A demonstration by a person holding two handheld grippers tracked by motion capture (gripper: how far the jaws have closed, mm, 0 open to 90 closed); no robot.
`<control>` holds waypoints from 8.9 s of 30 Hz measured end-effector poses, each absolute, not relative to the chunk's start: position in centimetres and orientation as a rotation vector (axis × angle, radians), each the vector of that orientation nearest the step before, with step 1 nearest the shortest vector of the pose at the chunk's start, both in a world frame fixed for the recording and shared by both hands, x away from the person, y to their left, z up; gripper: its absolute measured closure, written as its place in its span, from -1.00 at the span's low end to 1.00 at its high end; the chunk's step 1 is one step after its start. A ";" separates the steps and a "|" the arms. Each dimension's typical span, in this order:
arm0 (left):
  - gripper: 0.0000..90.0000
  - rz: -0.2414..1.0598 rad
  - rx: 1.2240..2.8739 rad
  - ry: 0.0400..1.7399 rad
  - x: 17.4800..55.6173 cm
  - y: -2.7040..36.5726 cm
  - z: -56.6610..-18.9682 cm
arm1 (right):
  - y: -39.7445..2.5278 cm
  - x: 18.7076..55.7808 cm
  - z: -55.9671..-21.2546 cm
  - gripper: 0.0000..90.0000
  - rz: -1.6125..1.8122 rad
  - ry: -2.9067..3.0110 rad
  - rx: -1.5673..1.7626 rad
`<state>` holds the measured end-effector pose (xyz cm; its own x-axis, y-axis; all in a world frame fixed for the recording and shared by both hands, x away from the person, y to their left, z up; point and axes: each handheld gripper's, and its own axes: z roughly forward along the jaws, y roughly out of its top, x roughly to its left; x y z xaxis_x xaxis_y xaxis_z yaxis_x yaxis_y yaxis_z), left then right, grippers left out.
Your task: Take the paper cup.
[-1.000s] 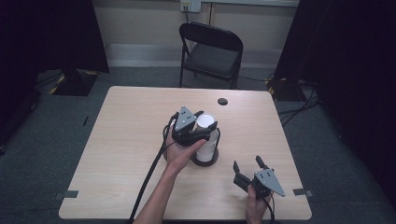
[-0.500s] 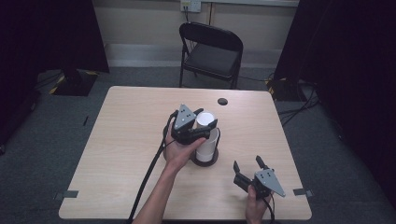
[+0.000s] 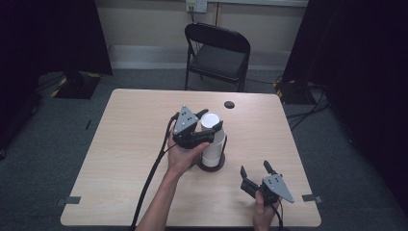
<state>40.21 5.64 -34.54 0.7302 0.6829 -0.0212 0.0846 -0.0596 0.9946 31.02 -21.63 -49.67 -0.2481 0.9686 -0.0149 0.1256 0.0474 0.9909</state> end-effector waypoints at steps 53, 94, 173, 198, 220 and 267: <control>-0.21 0.347 1.492 0.750 35.1 9.7 -36.9 | -21.1 31.6 -49.5 -0.69 1.246 1.568 1.188; -0.21 -0.075 1.270 0.929 32.6 13.1 -43.9 | -14.0 28.4 -49.1 0.14 1.696 1.805 0.688; -0.49 0.187 1.380 0.909 31.8 14.7 -43.9 | -14.5 29.3 -47.0 0.94 1.647 1.864 0.625; -0.61 0.433 1.684 0.811 30.9 14.2 -44.3 | -15.4 31.5 -45.9 0.95 1.494 2.111 0.881; -0.56 0.531 1.814 0.617 29.5 11.9 -44.8 | -16.2 33.4 -43.1 0.94 1.434 2.372 0.984; -0.66 0.801 2.141 0.227 28.5 5.6 -46.1 | -12.5 37.7 -42.5 0.96 1.036 2.920 1.036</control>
<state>28.55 5.64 -46.05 0.7816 0.4140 0.4666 -0.1069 -0.6479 0.7541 37.65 -12.52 -42.50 -0.7917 0.5253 0.3120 0.6044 0.5992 0.5251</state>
